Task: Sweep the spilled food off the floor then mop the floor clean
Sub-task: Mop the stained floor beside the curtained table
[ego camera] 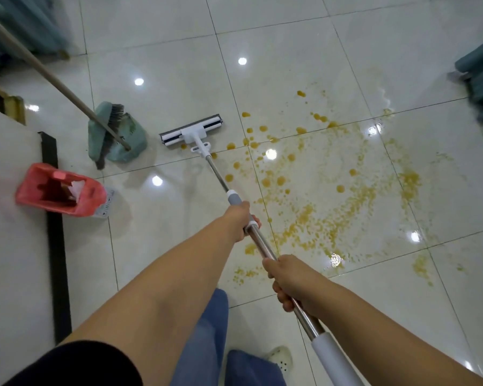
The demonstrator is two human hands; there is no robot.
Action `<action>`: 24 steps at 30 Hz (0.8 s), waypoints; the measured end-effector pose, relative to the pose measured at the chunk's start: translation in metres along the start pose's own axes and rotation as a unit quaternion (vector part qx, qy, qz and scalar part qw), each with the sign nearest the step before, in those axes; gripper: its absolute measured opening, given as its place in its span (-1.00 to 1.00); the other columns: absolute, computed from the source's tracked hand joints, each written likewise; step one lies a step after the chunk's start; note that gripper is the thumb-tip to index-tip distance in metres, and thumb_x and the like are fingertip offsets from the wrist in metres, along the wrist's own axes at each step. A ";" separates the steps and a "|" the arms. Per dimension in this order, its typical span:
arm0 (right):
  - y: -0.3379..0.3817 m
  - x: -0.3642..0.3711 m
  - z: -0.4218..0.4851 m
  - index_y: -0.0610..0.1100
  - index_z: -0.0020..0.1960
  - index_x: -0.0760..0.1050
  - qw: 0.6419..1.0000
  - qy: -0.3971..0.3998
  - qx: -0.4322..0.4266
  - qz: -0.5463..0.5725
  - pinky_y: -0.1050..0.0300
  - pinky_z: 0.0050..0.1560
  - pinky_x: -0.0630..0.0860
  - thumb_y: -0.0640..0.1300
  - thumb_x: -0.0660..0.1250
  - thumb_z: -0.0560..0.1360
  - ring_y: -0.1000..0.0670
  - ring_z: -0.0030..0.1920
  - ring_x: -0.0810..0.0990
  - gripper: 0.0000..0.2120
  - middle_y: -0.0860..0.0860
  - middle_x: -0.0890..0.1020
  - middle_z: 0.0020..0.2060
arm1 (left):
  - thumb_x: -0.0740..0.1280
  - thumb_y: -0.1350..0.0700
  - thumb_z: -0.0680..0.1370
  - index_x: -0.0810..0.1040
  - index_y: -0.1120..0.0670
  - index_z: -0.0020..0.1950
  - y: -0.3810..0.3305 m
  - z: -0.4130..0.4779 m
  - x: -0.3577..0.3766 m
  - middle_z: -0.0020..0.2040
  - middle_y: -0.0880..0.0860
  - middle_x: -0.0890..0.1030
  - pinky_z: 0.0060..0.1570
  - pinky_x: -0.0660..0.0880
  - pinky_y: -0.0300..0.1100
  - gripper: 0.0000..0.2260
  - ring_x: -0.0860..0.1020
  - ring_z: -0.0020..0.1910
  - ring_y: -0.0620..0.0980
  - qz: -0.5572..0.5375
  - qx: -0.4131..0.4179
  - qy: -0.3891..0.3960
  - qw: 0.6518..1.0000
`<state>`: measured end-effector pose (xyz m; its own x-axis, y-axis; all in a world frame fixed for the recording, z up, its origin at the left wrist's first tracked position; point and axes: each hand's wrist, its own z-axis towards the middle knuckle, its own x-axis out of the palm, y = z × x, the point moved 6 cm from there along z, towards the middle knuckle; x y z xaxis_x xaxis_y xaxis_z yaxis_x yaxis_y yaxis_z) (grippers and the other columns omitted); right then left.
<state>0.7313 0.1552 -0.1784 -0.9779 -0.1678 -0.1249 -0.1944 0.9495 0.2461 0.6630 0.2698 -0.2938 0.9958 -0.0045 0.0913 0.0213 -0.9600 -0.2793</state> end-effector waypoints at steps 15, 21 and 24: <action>-0.256 -0.116 -0.132 -0.16 -0.05 0.36 0.992 -0.029 0.060 -0.102 0.25 -0.56 0.33 -0.05 0.13 0.62 0.04 -0.51 0.31 -0.82 -0.06 0.38 -0.37 | 0.15 -0.04 0.63 0.34 0.16 -0.21 0.256 -0.122 0.151 -0.39 0.09 0.48 -0.14 0.49 -0.12 -0.68 0.46 -0.41 -0.01 0.034 -0.066 0.053 0.996; -0.262 -0.115 -0.147 -0.14 0.01 0.35 0.989 -0.043 0.068 -0.123 0.25 -0.56 0.37 -0.01 0.14 0.62 0.05 -0.48 0.34 -0.81 -0.07 0.42 -0.31 | 0.15 0.01 0.64 0.36 0.14 -0.19 0.266 -0.131 0.153 -0.39 0.07 0.43 -0.40 0.45 -0.18 -0.73 0.43 -0.46 -0.02 -0.006 -0.052 0.044 0.998; -0.235 -0.101 -0.134 -0.20 0.10 0.37 0.989 -0.048 0.062 -0.124 0.23 -0.56 0.38 -0.03 0.14 0.61 0.03 -0.48 0.36 -0.76 -0.10 0.43 -0.27 | 0.13 0.02 0.64 0.35 0.14 -0.20 0.237 -0.122 0.135 -0.39 0.07 0.41 -0.40 0.43 -0.18 -0.73 0.41 -0.46 -0.02 -0.013 -0.034 0.035 0.999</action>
<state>0.8650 -0.0863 -0.0950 -0.8886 -0.3787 -0.2588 -0.4099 0.9088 0.0776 0.7911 0.0076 -0.2309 0.9862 0.0025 0.1656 0.0379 -0.9768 -0.2108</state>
